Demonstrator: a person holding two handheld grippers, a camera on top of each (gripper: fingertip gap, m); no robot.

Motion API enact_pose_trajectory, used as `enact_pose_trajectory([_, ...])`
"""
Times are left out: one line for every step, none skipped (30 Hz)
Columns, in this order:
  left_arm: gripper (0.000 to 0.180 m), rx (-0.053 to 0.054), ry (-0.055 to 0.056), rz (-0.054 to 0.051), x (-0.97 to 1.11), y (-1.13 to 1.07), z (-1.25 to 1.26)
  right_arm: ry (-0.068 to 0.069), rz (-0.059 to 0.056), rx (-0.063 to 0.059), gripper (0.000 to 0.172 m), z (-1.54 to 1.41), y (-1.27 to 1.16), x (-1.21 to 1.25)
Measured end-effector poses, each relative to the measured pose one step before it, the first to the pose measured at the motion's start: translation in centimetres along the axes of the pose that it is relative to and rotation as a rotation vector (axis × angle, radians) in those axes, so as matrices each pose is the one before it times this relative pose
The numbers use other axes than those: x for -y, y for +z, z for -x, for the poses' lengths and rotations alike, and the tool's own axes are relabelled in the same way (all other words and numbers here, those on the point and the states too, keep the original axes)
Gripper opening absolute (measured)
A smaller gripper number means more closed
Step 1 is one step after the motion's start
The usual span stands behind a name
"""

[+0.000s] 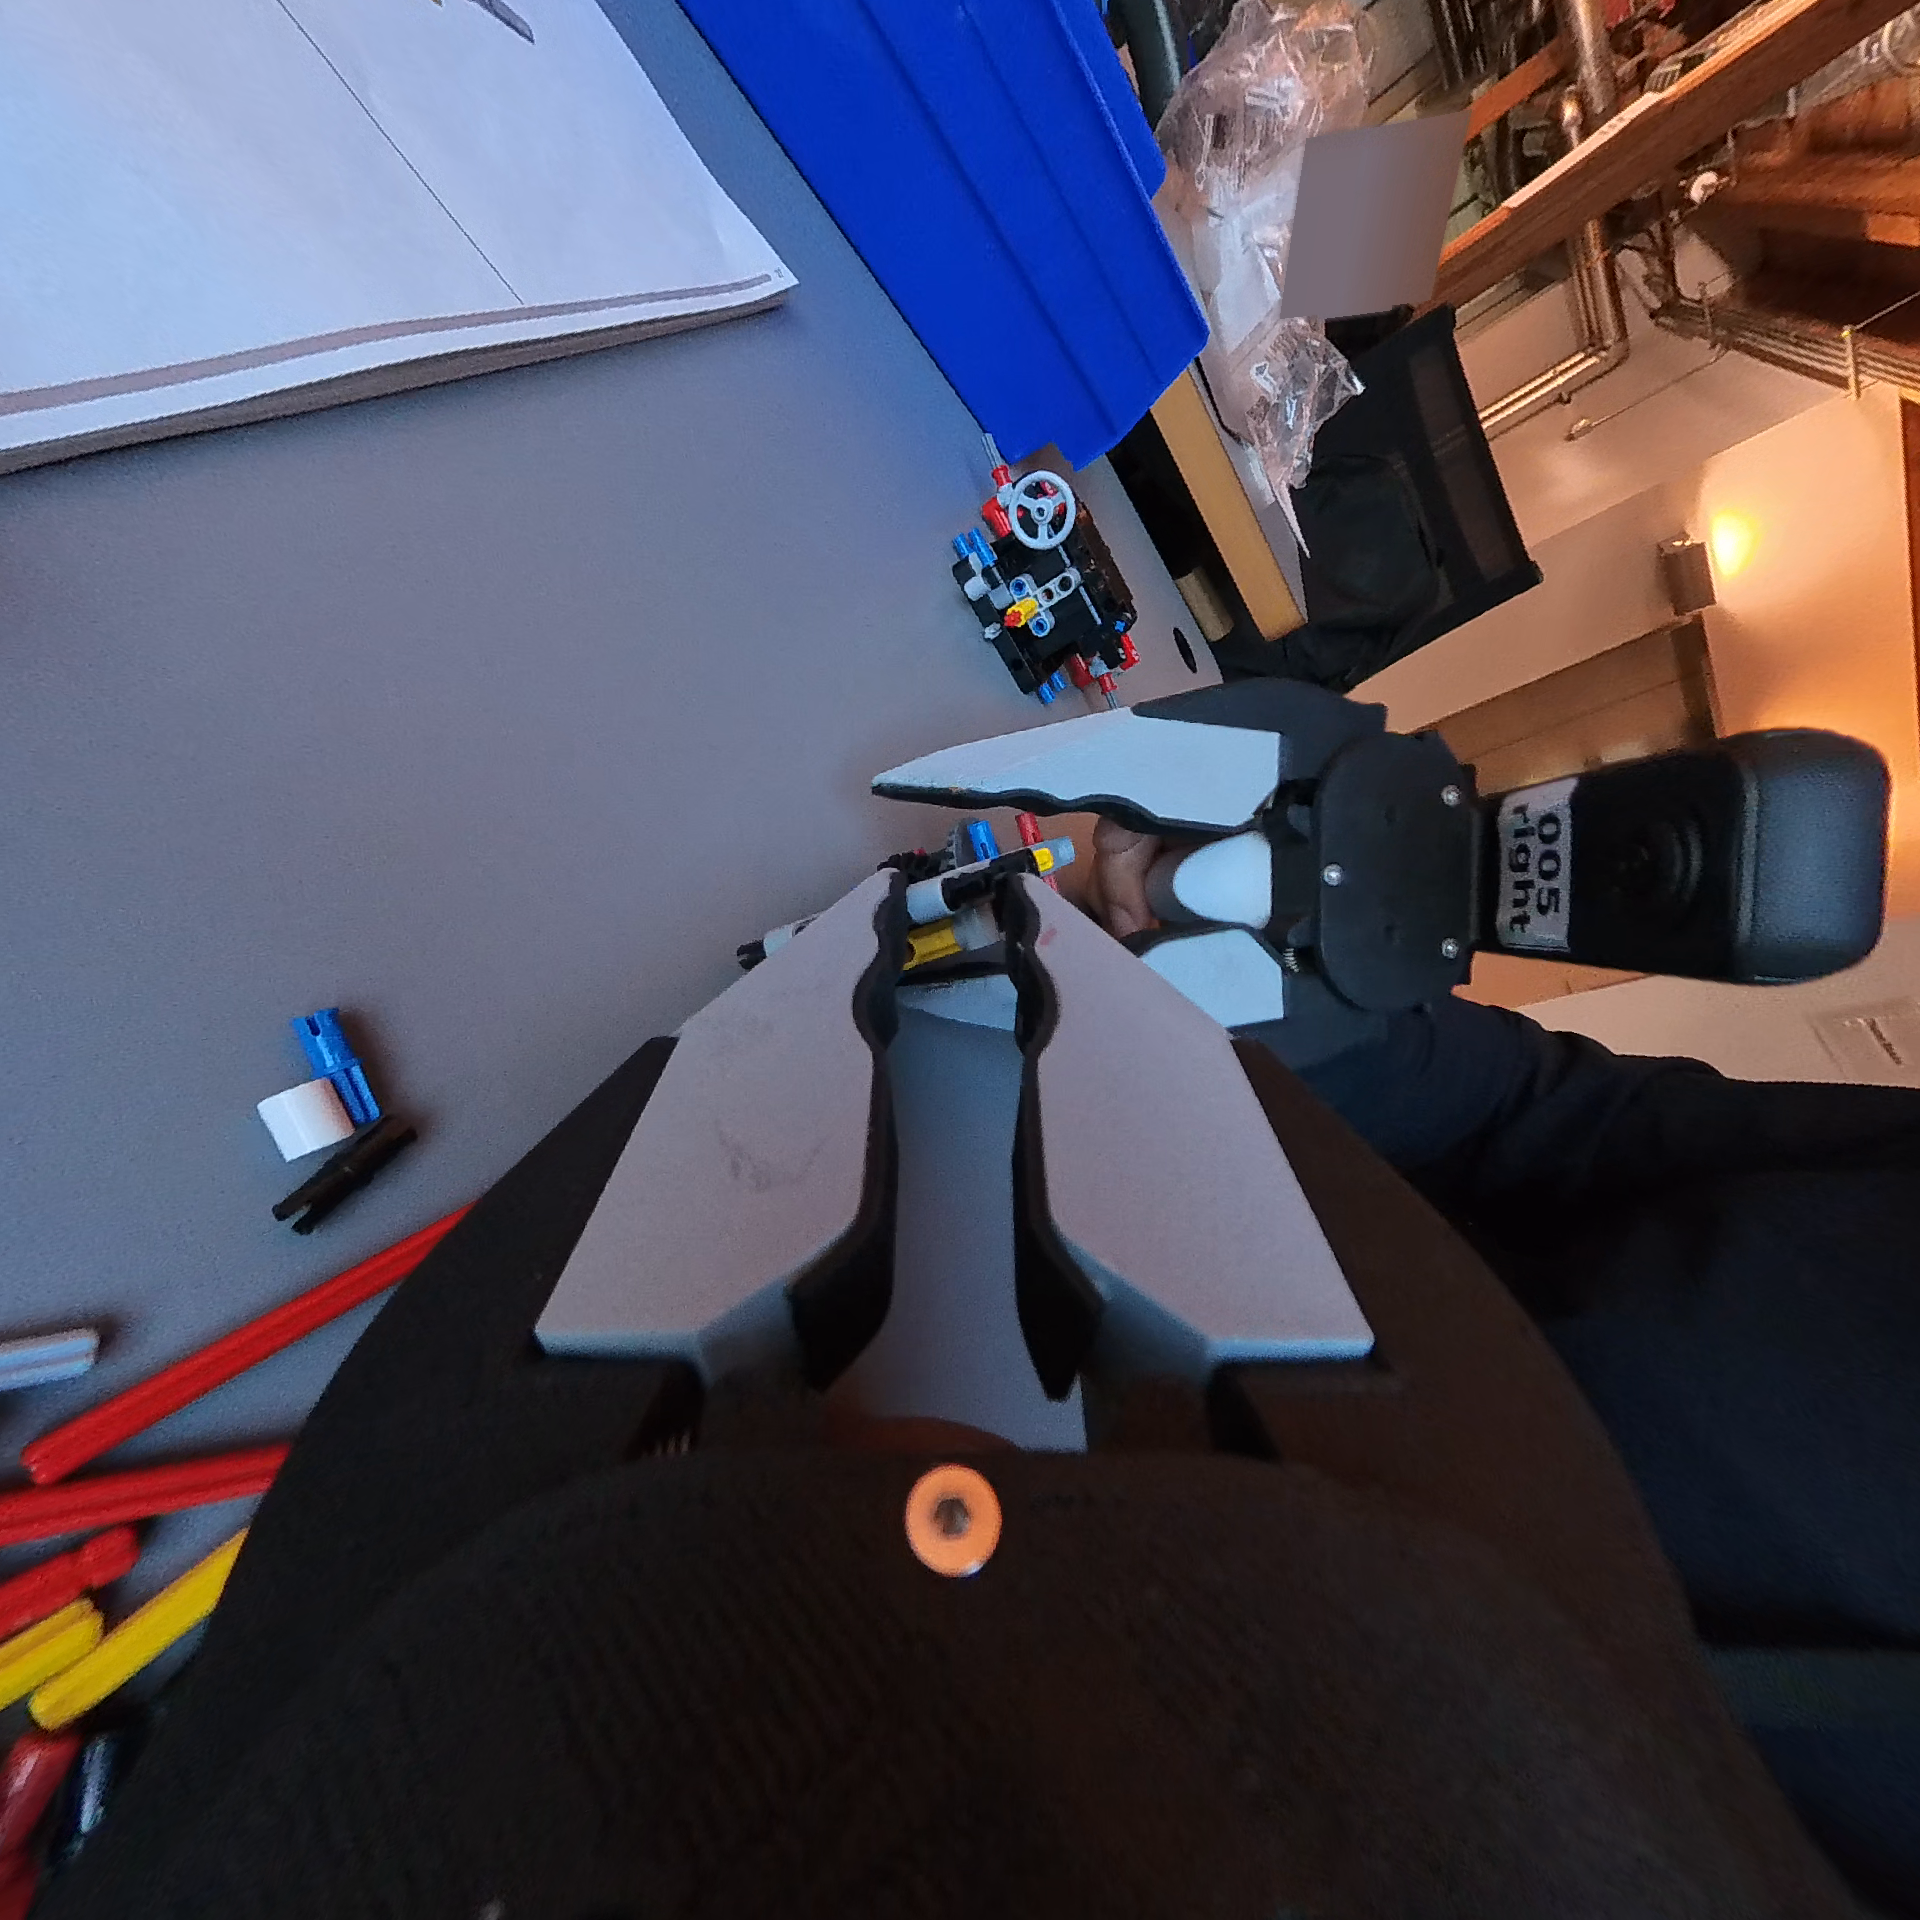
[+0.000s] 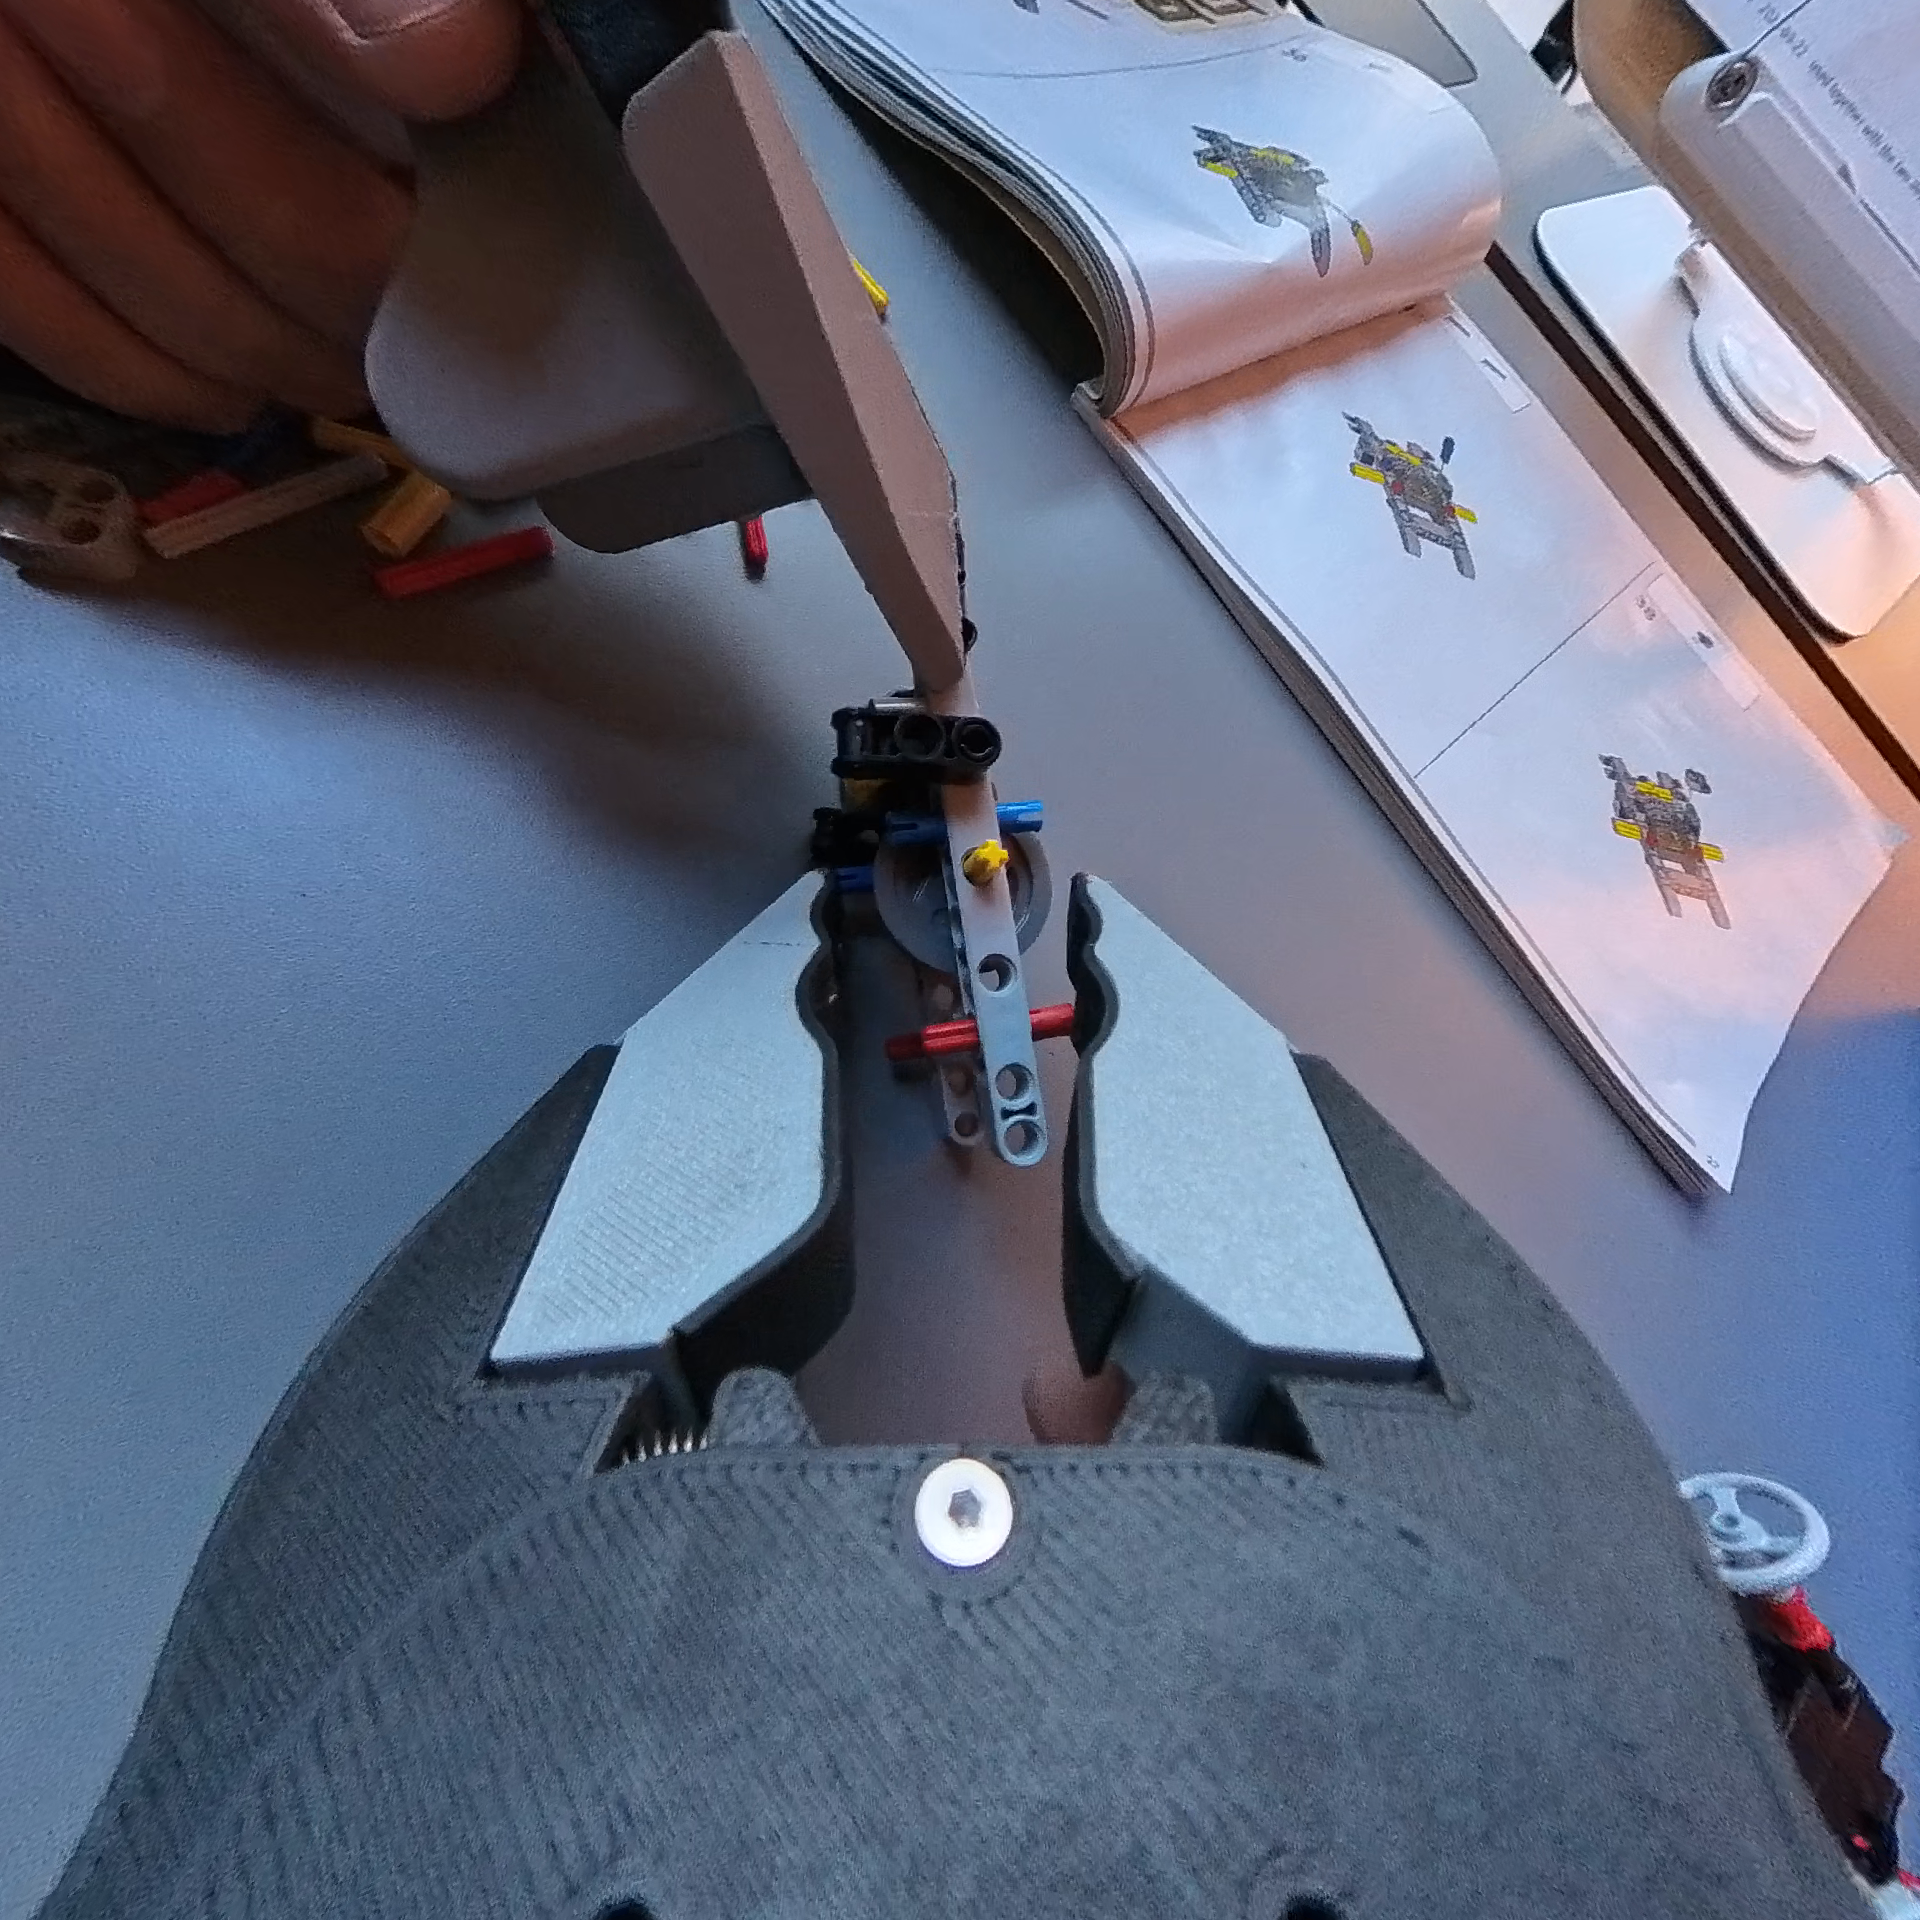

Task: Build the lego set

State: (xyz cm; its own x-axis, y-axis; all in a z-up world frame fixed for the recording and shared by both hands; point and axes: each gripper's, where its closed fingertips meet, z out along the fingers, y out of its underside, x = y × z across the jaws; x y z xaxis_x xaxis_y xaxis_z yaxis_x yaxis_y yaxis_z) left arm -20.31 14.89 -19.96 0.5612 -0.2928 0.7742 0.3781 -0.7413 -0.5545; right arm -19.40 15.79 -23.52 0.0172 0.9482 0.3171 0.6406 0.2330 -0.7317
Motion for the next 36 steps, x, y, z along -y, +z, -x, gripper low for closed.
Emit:
enact_pose_trajectory([0.016, 0.0002, 0.0004, -0.0016, 0.017, 0.009, -0.01, -0.0035, 0.0013, -0.0006, 0.04, -0.052, 0.054, -0.016])
enact_pose_trajectory([0.016, -0.0001, 0.0004, -0.002, 0.03, -0.003, -0.004, -0.0062, 0.0032, -0.0032, 0.039, -0.068, 0.047, -0.019])
enact_pose_trajectory([0.016, -0.0011, 0.0004, -0.0013, 0.022, -0.003, -0.031, -0.0086, 0.0019, -0.0053, 0.037, -0.083, 0.02, 0.012])
enact_pose_trajectory([0.016, -0.0006, -0.0029, -0.0038, 0.067, -0.028, 0.016, -0.0136, -0.0017, -0.0109, 0.028, -0.133, -0.069, 0.041])
enact_pose_trajectory([0.016, -0.0031, -0.0075, -0.0024, 0.059, -0.051, 0.012, -0.0221, 0.0037, -0.0125, 0.029, -0.134, 0.001, -0.039])
enact_pose_trajectory([0.016, -0.0023, -0.0065, -0.0062, 0.074, 0.013, 0.053, -0.0141, -0.0009, -0.011, 0.028, -0.083, 0.046, 0.026])
enact_pose_trajectory([0.016, -0.0032, -0.0104, -0.0042, 0.082, -0.03, 0.061, -0.0055, -0.0055, -0.0033, 0.028, -0.031, 0.067, 0.075])
enact_pose_trajectory([0.016, -0.0034, -0.0059, -0.002, 0.044, -0.032, 0.04, 0.0053, -0.007, 0.0041, 0.028, -0.032, 0.063, 0.067])
enact_pose_trajectory([0.016, -0.0012, -0.0053, -0.0027, 0.05, -0.003, 0.037, 0.0146, -0.0093, 0.0066, 0.029, -0.034, 0.061, 0.06])
enact_pose_trajectory([0.016, 0.0032, -0.0027, -0.0049, 0.071, -0.003, 0.065, 0.0133, -0.0087, 0.0051, 0.029, -0.041, 0.049, 0.077])
enact_pose_trajectory([0.016, 0.0035, -0.0007, -0.003, 0.06, 0.0, 0.039, 0.0041, -0.0022, -0.0008, 0.029, -0.06, 0.029, 0.016])
enact_pose_trajectory([0.016, 0.0031, -0.0016, -0.0025, 0.04, -0.011, 0.045, -0.0024, 0.0, -0.0113, 0.03, -0.13, 0.016, 0.009])
enact_pose_trajectory([0.016, 0.0056, -0.0059, -0.0063, 0.102, -0.053, 0.118, -0.0068, 0.0031, -0.0222, 0.032, -0.225, 0.032, -0.039])
enact_pose_trajectory([0.016, 0.0022, -0.0107, -0.0063, 0.106, -0.064, 0.131, -0.0121, 0.0103, -0.0184, 0.039, -0.129, 0.094, -0.143])
enact_pose_trajectory([0.016, -0.003, -0.0114, -0.0031, 0.06, -0.027, 0.079, -0.013, 0.0133, -0.0069, 0.047, 0.08, 0.13, -0.148])
enact_pose_trajectory([0.016, 0.0002, -0.0099, -0.0049, 0.083, -0.029, 0.099, -0.0092, 0.0066, -0.0035, 0.047, 0.115, 0.064, -0.037])
enact_pose_trajectory([0.016, 0.001, -0.0065, -0.005, 0.068, -0.017, 0.072, -0.0018, -0.0049, -0.003, 0.049, 0.077, -0.024, 0.144])
enact_pose_trajectory([0.016, -0.0008, -0.002, -0.0009, -0.003, 0.014, 0.0, 0.005, -0.0041, -0.0012, 0.048, -0.008, -0.006, 0.099])
enact_pose_trajectory([0.016, 0.003, -0.0008, -0.0028, 0.02, 0.018, 0.012, 0.0077, 0.0016, -0.0023, 0.044, -0.123, 0.042, 0.003])
enact_pose_trajectory([0.016, 0.0041, 0.0011, -0.0033, 0.02, 0.023, 0.012, 0.0065, 0.0023, -0.0001, 0.043, -0.147, 0.074, -0.032])
enact_pose_trajectory([0.016, 0.0055, 0.0009, -0.0045, 0.04, 0.011, 0.04, 0.0065, 0.0053, 0.0029, 0.044, -0.087, 0.131, -0.042])
enact_pose_trajectory([0.016, 0.0043, -0.0016, -0.0049, 0.056, 0.0, 0.053, 0.0015, 0.0065, 0.0002, 0.044, -0.06, 0.118, -0.029])
enact_pose_trajectory([0.016, 0.0015, -0.005, -0.0059, 0.069, -0.01, 0.045, -0.0079, 0.0059, -0.0051, 0.044, -0.057, 0.124, -0.018])
enact_pose_trajectory([0.016, -0.0007, -0.0062, -0.0037, 0.051, -0.037, 0.053, -0.0161, 0.0083, -0.0107, 0.042, -0.099, 0.138, -0.065])
enact_pose_trajectory([0.016, 0.0003, -0.0068, -0.0036, 0.061, -0.051, 0.074, -0.0229, 0.0065, -0.0153, 0.041, -0.142, 0.115, -0.003])
enact_pose_trajectory([0.016, -0.001, -0.0068, -0.0027, 0.042, -0.035, 0.055, -0.0185, 0.0054, -0.0111, 0.041, -0.103, 0.079, 0.051])
enact_pose_trajectory([0.016, -0.004, -0.0103, -0.0017, 0.032, -0.049, 0.053, -0.0085, 0.0021, -0.0004, 0.041, -0.007, 0.06, 0.079])
enact_pose_trajectory([0.016, -0.0047, -0.0106, -0.0032, 0.062, -0.037, 0.056, 0.0005, -0.0044, 0.0133, 0.041, 0.154, 0.035, 0.132])
enact_pose_trajectory([0.016, -0.0013, -0.0073, -0.0046, 0.08, -0.05, 0.06, 0.0069, -0.0065, 0.0186, 0.041, 0.171, -0.018, 0.121])
enact_pose_trajectory([0.016, -0.0002, -0.0041, -0.0022, 0.036, -0.022, 0.03, 0.0072, -0.0051, 0.0216, 0.043, 0.171, -0.052, 0.083])
enact_pose_trajectory([0.016, 0.0001, 0.0001, 0.0003, -0.002, 0.007, 0.013, 0.0082, -0.0038, 0.0243, 0.047, 0.213, -0.05, 0.032])
enact_pose_trajectory([0.016, 0.0006, 0.0024, 0.0003, -0.011, 0.018, -0.02, 0.0102, -0.0023, 0.022, 0.049, 0.174, -0.043, 0.004])
enact_pose_trajectory([0.016, 0.001, 0.0015, -0.0001, -0.01, 0.023, -0.013, 0.0127, 0.0018, 0.02, 0.051, 0.119, -0.032, -0.009])
enact_pose_trajectory([0.016, -0.0008, 0.0007, 0.0006, -0.029, 0.023, -0.027, 0.0125, 0.0024, 0.0169, 0.051, 0.061, 0.001, 0.029])
enact_pose_trajectory([0.016, -0.004, 0.0007, 0.0034, -0.079, 0.065, -0.096, 0.0101, 0.0024, 0.008, 0.05, -0.065, 0.053, 0.06])
enact_pose_trajectory([0.016, -0.0044, 0.0014, 0.0052, -0.14, 0.096, -0.118, 0.0021, 0.0034, 0.0016, 0.048, -0.144, 0.123, 0.066])
